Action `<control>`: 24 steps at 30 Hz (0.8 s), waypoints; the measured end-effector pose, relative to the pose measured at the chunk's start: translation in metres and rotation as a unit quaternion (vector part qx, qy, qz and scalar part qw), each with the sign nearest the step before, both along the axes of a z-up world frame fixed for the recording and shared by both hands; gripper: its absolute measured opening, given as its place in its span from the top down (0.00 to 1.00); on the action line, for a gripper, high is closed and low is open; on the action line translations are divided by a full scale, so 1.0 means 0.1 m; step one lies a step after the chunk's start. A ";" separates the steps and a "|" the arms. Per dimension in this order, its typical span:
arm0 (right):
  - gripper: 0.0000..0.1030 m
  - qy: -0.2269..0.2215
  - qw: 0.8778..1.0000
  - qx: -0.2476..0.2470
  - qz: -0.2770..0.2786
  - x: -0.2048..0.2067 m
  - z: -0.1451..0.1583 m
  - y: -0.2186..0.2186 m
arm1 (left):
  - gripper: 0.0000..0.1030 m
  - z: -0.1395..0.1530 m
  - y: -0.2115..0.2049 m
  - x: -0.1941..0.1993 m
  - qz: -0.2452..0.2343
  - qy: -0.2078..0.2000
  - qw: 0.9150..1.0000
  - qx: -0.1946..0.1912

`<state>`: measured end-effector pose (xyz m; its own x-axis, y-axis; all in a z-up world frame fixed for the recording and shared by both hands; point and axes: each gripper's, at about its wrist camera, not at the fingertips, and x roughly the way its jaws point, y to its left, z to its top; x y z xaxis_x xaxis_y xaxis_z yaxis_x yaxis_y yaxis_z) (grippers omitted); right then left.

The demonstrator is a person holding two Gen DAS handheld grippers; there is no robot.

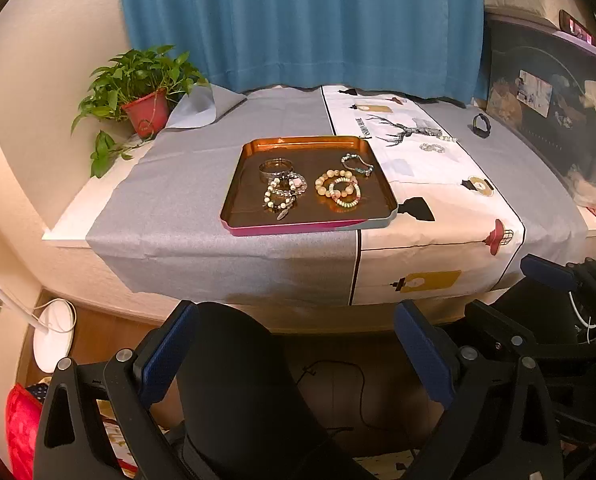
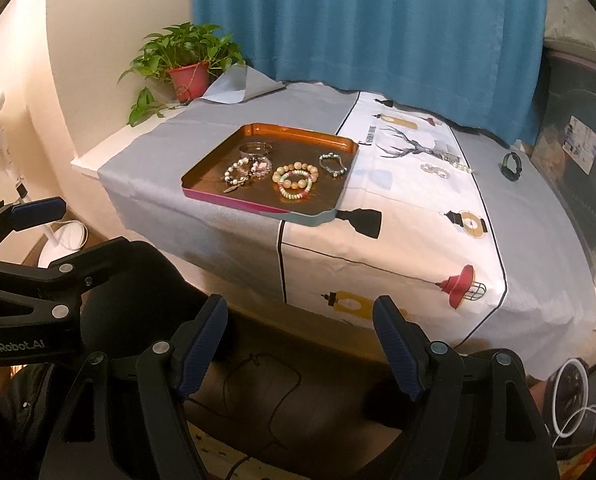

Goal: Organize jewelry
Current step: 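Withdraw both tools from the tray, then grasp the pearl bar clip with the right gripper while the left gripper grasps a silver chain bracelet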

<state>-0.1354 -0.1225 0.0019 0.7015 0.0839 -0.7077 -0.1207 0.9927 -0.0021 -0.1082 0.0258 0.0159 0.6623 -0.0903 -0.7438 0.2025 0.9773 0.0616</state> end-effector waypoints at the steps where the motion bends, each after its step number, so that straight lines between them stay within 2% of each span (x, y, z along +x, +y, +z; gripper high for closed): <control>1: 0.26 0.001 1.000 0.000 0.000 0.00 -0.01 0.00 | 0.06 0.00 0.01 -0.01 -0.001 0.001 1.000 0.000; 15: 0.26 0.016 1.000 0.003 -0.008 0.08 -0.10 -0.04 | 0.06 -0.08 0.00 0.11 -0.005 0.015 1.000 0.004; 24: 0.26 0.027 0.999 0.015 -0.030 0.22 -0.20 -0.24 | 0.06 -0.16 -0.11 0.26 -0.010 0.029 0.999 0.016</control>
<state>-0.1134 -0.1468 -0.0179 0.6663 0.0641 -0.7429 -0.0603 0.9977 0.0321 -0.0826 0.0148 0.0002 0.6164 -0.0784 -0.7835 0.2268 0.9705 0.0813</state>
